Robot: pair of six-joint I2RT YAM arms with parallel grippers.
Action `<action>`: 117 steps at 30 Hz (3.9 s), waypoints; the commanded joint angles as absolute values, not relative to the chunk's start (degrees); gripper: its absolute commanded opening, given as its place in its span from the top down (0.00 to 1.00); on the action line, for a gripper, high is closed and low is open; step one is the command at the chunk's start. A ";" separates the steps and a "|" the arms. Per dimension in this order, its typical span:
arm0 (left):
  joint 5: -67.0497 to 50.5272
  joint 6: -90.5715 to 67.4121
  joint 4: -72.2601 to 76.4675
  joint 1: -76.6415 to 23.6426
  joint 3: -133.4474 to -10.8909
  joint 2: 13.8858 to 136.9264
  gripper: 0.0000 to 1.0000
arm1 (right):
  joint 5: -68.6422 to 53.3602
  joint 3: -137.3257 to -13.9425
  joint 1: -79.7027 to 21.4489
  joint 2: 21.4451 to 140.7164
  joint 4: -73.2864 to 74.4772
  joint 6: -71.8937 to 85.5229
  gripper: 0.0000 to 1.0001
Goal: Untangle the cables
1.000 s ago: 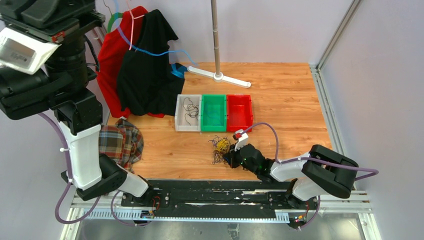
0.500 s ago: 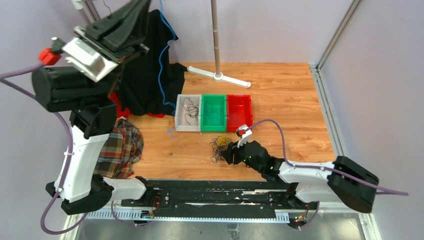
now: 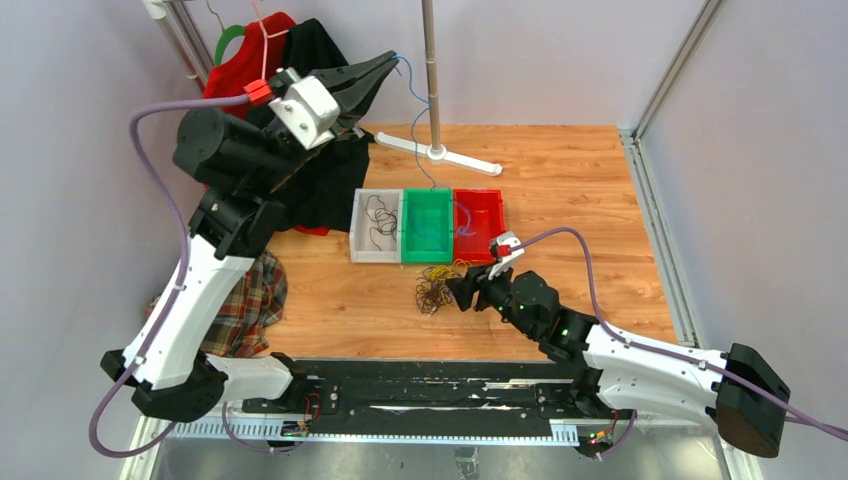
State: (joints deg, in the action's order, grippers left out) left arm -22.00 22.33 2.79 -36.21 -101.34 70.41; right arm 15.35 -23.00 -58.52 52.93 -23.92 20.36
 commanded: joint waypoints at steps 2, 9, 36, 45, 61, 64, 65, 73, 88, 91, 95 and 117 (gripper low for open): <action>-21.61 24.23 0.46 -36.65 -100.31 73.43 1.00 | 20.92 -24.79 -58.89 52.02 -21.69 19.04 0.42; -18.63 23.09 1.21 -36.65 -98.85 76.55 1.00 | 23.20 -24.80 -58.64 52.43 -21.70 18.38 0.44; -13.63 27.05 5.97 -34.98 -95.57 85.67 1.00 | 27.75 -20.00 -55.40 44.30 -16.39 19.62 0.46; -13.06 21.82 7.82 -34.98 -105.53 87.53 1.00 | 27.18 -19.41 -54.98 44.55 -16.83 20.58 0.48; -11.61 29.77 4.24 -34.60 -87.39 85.95 0.99 | 27.29 -18.29 -54.60 43.38 -17.12 21.18 0.49; -11.16 29.98 1.42 -34.37 -86.72 87.69 1.00 | 27.31 -18.25 -54.50 43.20 -17.04 21.12 0.49; -11.14 30.29 0.85 -34.38 -86.11 88.17 0.99 | 27.33 -18.21 -54.38 43.05 -16.98 21.14 0.49; -6.48 28.66 -8.55 -34.86 -87.05 94.80 1.00 | 27.91 -18.41 -53.38 40.55 -15.46 20.91 0.49; -6.50 22.92 -15.99 -35.51 -87.87 105.09 1.00 | 26.50 -18.99 -50.42 43.05 -14.86 21.96 0.49; -7.37 21.12 -17.33 -35.59 -89.09 108.03 1.00 | 26.35 -19.11 -49.67 43.32 -14.19 22.05 0.49; -7.49 21.90 -16.73 -35.77 -88.67 111.30 1.00 | 26.15 -19.57 -48.49 43.42 -13.35 22.21 0.49; -9.47 28.39 -34.61 -35.60 -99.27 109.68 0.25 | 21.49 -22.60 -46.79 45.63 -13.00 23.00 0.50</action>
State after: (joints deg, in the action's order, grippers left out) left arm -6.50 27.20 -26.50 -35.44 -97.03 115.00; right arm 22.41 -19.86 -47.83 46.39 -13.32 22.52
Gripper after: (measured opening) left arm 0.714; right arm 0.502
